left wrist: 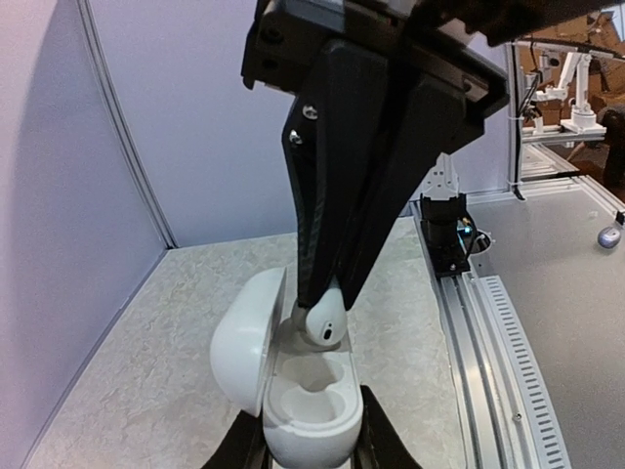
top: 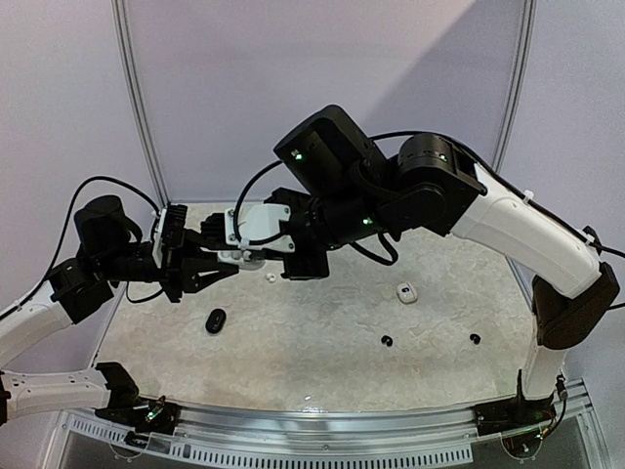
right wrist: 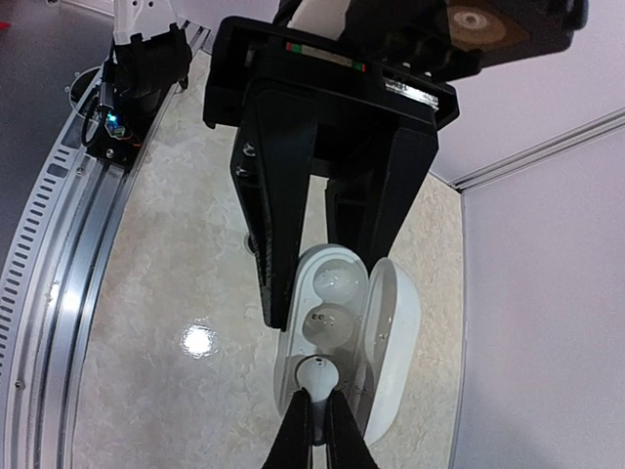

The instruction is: Insert the wireless bluetooth earbuds into the charging case

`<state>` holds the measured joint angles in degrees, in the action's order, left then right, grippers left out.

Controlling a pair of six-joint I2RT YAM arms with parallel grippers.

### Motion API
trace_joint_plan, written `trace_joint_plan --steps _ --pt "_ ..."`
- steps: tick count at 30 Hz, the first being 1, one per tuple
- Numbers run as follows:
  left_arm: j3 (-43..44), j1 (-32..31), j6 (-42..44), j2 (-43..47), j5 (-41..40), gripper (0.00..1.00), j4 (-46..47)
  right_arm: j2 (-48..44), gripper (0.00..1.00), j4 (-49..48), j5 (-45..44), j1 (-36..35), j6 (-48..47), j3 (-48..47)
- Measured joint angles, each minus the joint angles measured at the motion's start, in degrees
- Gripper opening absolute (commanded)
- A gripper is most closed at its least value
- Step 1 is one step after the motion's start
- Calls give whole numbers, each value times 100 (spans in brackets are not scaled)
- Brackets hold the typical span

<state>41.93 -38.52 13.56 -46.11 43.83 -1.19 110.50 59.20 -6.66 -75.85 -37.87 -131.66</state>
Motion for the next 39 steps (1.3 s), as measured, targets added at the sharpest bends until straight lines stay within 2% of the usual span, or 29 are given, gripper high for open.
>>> trace_joint_plan --steps 19,39 --pt "-7 0 188 -2 -111 0 -116 63 3 39 -326 -66 -509 -9" --pt "-7 0 407 -15 -144 0 -258 118 3 94 -472 -96 -601 -9"
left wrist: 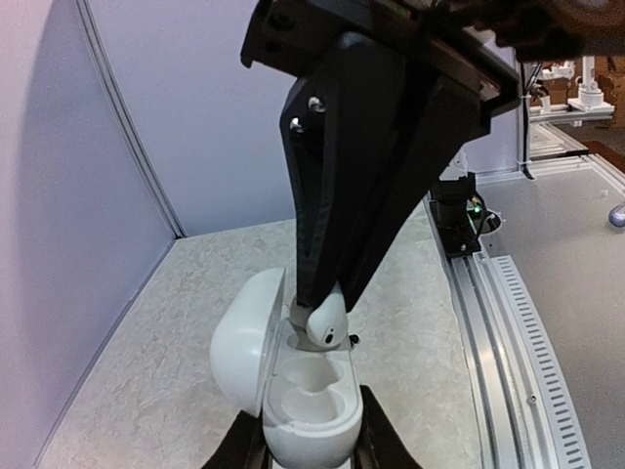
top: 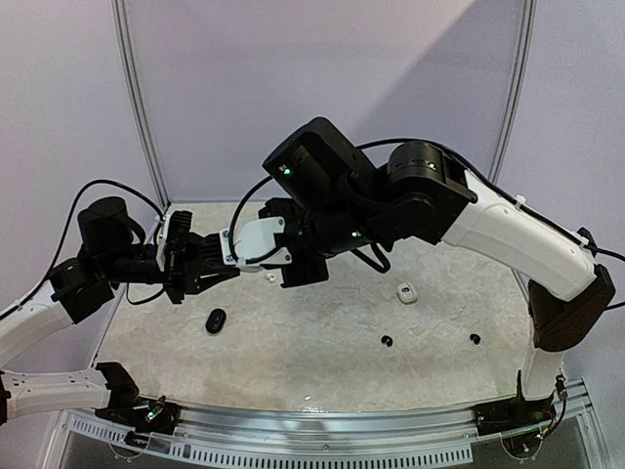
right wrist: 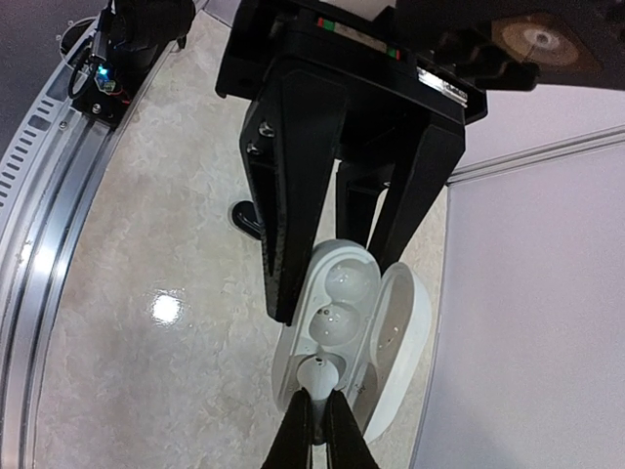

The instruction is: Insert the wireless bluetooth earbuds into the charging case

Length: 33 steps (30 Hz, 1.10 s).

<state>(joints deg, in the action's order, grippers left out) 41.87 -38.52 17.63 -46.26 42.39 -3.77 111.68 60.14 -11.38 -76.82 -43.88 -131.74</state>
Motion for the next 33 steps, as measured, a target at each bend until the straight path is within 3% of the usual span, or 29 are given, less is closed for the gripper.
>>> trace_joint_plan --steps 19,33 --pt "2 0 273 0 -7 0 -170 9 4 31 -114 0 -168 0" --pt "2 0 26 15 28 0 -188 9 4 28 -111 13 -181 0"
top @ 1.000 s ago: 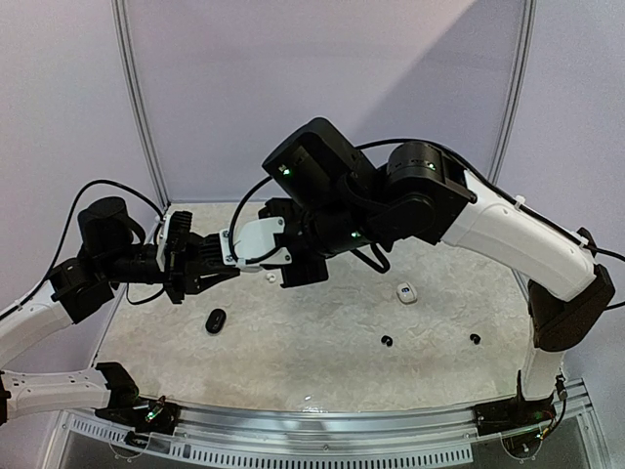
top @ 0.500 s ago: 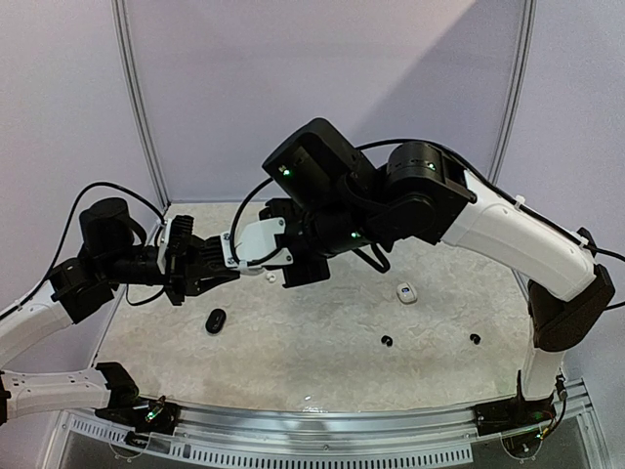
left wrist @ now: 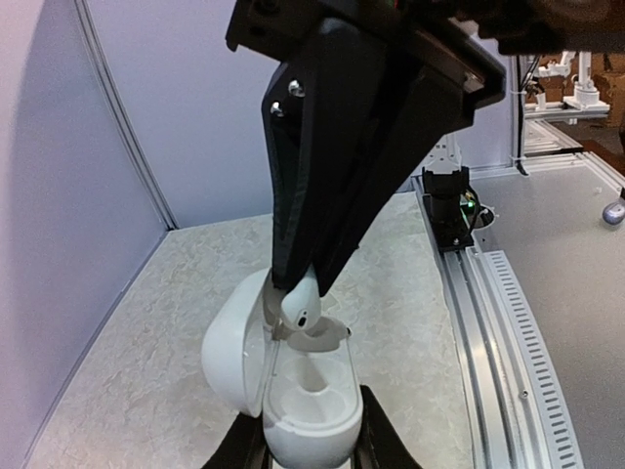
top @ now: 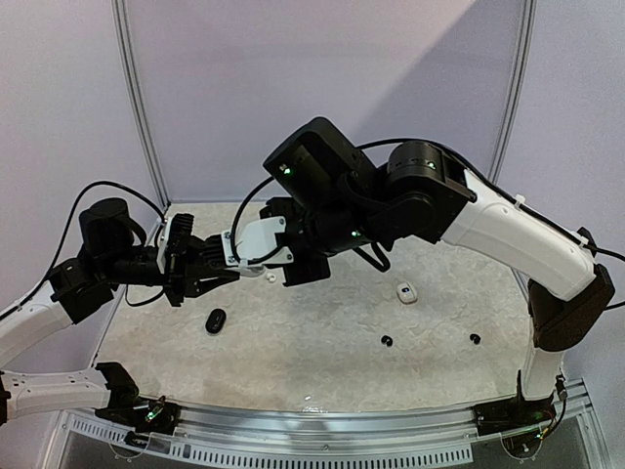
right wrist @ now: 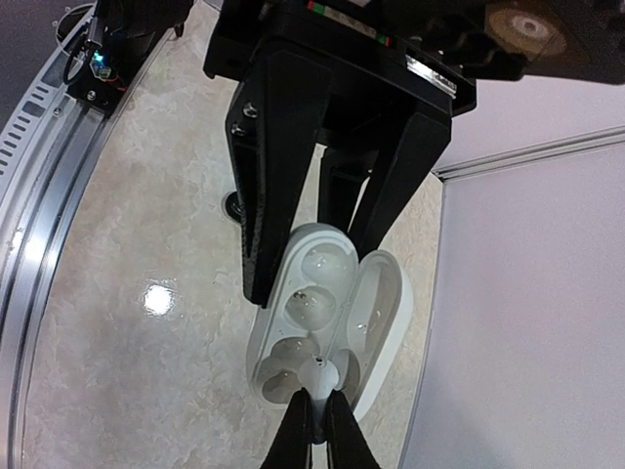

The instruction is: Insert the wireless bluetooth earbuds into the charging case

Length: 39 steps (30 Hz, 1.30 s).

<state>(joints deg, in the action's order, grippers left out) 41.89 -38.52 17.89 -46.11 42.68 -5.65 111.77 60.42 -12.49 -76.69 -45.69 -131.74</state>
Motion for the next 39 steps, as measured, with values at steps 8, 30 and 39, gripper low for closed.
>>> trace_joint_plan --steps 8,30,39 --pt "-2 0 -103 0 7 0 2 0 5 2 140 42 131 0" --pt "-4 0 -74 2 7 0 -22 -4 4 24 461 103 413 0" --pt "-4 -11 -55 9 11 0 -15 -7 4 22 581 105 516 0"
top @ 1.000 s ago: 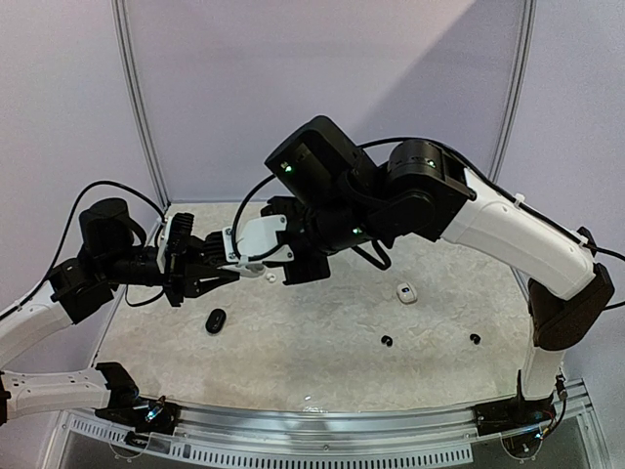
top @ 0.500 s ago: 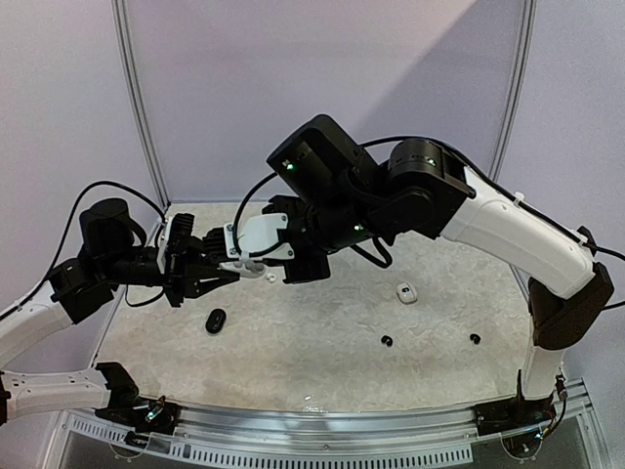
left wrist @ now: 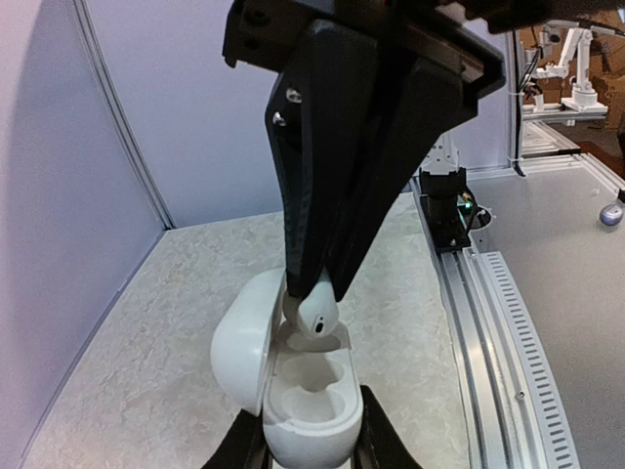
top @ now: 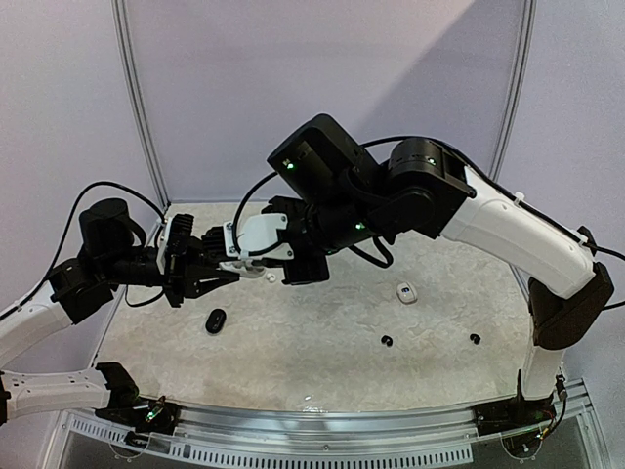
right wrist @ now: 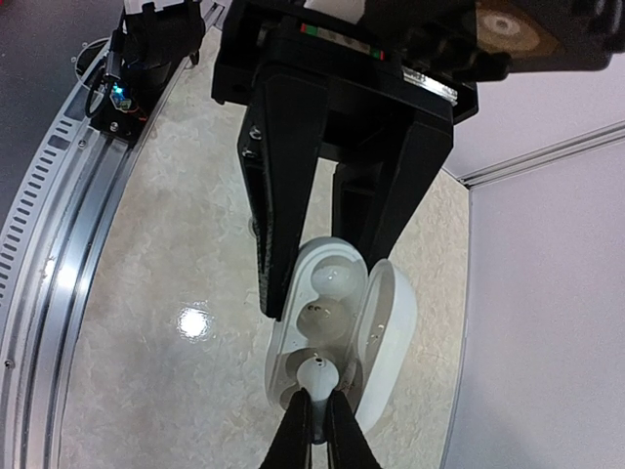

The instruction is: Insert the wireless bluetooth earbuds into the charging case

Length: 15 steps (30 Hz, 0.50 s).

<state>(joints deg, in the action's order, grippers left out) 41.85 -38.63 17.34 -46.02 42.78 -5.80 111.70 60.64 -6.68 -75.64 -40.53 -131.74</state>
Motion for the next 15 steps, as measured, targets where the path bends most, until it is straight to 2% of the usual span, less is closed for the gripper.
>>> trace_joint_plan --steps 15 --pt "-37 0 -129 2 -7 0 83 0 6 0 22 26 83 7"
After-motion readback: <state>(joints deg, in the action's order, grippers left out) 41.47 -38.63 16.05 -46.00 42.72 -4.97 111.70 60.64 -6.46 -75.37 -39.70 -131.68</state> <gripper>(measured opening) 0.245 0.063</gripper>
